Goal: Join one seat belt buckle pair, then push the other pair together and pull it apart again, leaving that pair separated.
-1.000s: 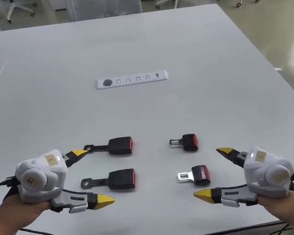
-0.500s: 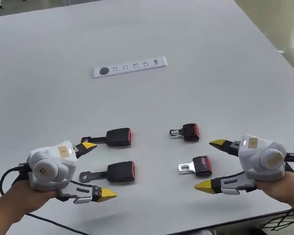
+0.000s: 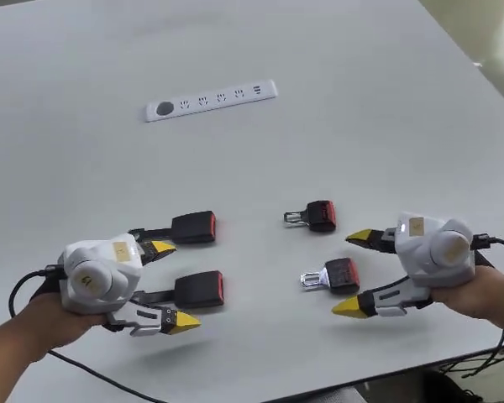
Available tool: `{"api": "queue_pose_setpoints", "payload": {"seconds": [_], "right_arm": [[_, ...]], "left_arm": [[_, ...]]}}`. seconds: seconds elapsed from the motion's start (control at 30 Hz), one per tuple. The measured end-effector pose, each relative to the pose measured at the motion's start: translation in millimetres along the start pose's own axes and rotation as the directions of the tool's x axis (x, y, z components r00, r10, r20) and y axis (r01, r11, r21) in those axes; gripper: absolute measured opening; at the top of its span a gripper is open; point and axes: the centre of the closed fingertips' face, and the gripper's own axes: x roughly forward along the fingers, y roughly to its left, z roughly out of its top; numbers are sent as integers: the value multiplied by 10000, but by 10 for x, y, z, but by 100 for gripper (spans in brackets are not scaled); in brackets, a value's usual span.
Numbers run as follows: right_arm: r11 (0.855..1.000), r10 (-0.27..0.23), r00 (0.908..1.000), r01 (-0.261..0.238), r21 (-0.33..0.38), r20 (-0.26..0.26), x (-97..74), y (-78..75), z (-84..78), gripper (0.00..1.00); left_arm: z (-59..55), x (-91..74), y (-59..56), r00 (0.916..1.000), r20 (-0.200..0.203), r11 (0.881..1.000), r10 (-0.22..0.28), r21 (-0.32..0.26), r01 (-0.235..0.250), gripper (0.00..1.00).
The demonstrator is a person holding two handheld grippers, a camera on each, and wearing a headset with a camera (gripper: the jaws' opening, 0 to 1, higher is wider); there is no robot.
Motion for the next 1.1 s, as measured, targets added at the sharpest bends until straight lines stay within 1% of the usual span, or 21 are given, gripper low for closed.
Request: {"api": "queue_pose_setpoints", "payload": {"seconds": [0.03,0.1,0.2,0.27,0.33,0.4,0.5,0.57,0.63,0.67,0.7,0.73,0.83,0.93,1.03,1.1], "right_arm": [[10000,67,10000,-67,-21,-57,7,0,-10,74],[9997,239,9997,-239,-36,-108,24,3,-28,73],[9986,523,9982,-526,-89,-280,43,21,-65,71],[9979,619,9974,-626,-184,-369,54,20,-80,69],[9966,759,9959,-774,-288,-496,63,31,-101,68],[9949,920,9933,-946,-348,-704,72,38,-140,67],[9933,993,9918,-1036,-504,-810,73,33,-150,65],[9930,1033,9914,-1074,-483,-799,77,6,-149,63],[9926,1085,9909,-1124,-460,-793,79,2,-141,60],[9915,1159,9897,-1203,-497,-836,77,10,-147,59],[9907,1200,9893,-1248,-546,-833,80,15,-143,58],[9899,1238,9886,-1290,-589,-855,80,24,-143,58],[9856,1373,9858,-1456,-855,-965,68,38,-162,55],[9833,1446,9834,-1552,-948,-1097,54,30,-183,53],[9825,1446,9821,-1570,-1002,-1209,39,13,-200,50],[9815,1437,9819,-1574,-1094,-1232,35,13,-197,48]], "left_arm": [[-13,21,-5,10000,25,10000,-83,-54,83,76],[-68,55,-21,9994,-233,9997,-249,2,250,76],[-89,94,-26,9988,-272,9991,-396,112,399,73],[-106,117,-23,9982,-352,9987,-476,148,482,72],[-130,141,-21,9974,-449,9982,-561,161,569,70],[-163,159,-37,9956,-612,9969,-710,302,729,68],[-206,184,-30,9939,-740,9961,-814,291,837,64],[-232,196,-13,9932,-843,9956,-800,417,837,62],[-254,210,-18,9917,-918,9950,-906,340,940,59],[-275,210,-37,9890,-1059,9932,-1029,428,1080,57],[-257,214,-20,9901,-984,9907,-997,830,1080,56],[-271,209,-21,9894,-1047,9909,-1009,782,1093,55],[-270,208,11,9890,-1050,9909,-1045,734,1125,52],[-274,210,37,9878,-1159,9893,-1040,900,1147,49],[-283,212,56,9858,-1376,9842,-966,1343,1152,44],[-281,215,47,9838,-1461,9815,-1039,1452,1252,43]]}}
